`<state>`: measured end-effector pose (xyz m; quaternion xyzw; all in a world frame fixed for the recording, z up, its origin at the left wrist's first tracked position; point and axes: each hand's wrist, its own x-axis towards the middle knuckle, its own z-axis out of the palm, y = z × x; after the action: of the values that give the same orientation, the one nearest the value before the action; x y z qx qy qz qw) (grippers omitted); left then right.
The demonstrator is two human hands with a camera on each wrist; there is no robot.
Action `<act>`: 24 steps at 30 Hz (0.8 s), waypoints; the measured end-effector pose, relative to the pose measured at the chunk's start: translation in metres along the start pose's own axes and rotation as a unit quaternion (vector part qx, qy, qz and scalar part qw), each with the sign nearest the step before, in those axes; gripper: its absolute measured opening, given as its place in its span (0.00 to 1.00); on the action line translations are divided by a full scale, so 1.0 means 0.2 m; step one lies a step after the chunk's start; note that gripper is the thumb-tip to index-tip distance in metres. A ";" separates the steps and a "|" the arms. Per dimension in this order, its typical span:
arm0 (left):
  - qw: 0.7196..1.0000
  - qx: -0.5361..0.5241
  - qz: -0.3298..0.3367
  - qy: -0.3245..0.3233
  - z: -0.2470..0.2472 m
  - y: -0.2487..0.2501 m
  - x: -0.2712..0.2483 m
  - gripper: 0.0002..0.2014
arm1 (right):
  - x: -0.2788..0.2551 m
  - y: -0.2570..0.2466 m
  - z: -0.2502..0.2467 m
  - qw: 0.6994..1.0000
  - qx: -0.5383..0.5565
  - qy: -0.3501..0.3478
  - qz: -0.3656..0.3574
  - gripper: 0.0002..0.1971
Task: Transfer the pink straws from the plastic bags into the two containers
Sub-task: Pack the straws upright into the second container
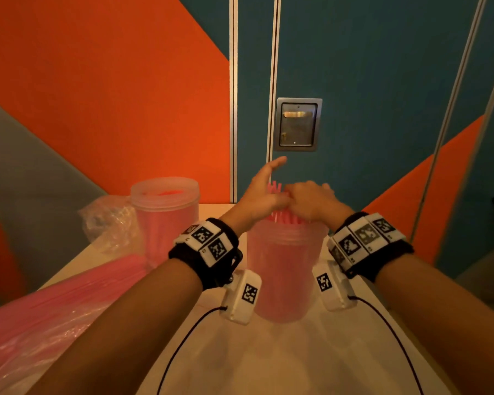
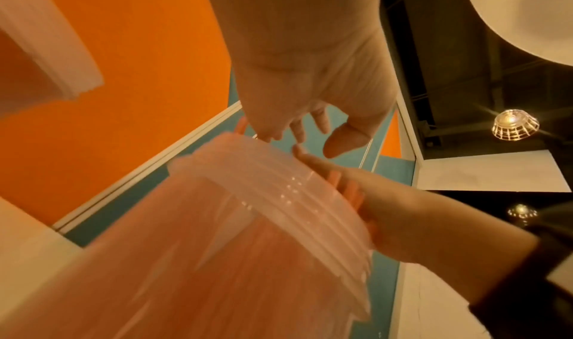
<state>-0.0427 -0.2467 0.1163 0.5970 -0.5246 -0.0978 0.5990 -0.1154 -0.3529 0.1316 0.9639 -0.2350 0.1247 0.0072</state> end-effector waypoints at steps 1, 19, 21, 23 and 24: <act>0.999 -0.021 0.026 0.020 -0.02 -0.01 0.00 0.35 | 0.01 0.01 0.00 1.000 0.019 -0.006 0.001 0.23; 0.946 0.298 -0.082 -0.099 -0.03 -0.14 0.11 0.22 | 0.06 -0.03 0.07 0.971 0.232 -0.046 -0.028 0.28; 0.937 0.313 -0.104 -0.112 -0.05 -0.16 0.12 0.29 | 0.10 -0.05 0.09 0.980 0.195 -0.035 0.013 0.33; 0.930 0.331 -0.115 -0.115 -0.06 -0.18 0.11 0.37 | 0.14 -0.05 0.10 0.985 0.162 -0.045 0.033 0.39; 0.932 0.326 -0.111 -0.113 -0.06 -0.18 0.11 0.39 | 0.15 -0.04 0.10 0.985 0.163 -0.059 0.029 0.41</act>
<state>-0.0049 -0.2654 0.1012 0.7987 -0.5225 -0.0542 0.2935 -0.0815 -0.3600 0.1192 0.9506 -0.2399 0.1047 -0.1670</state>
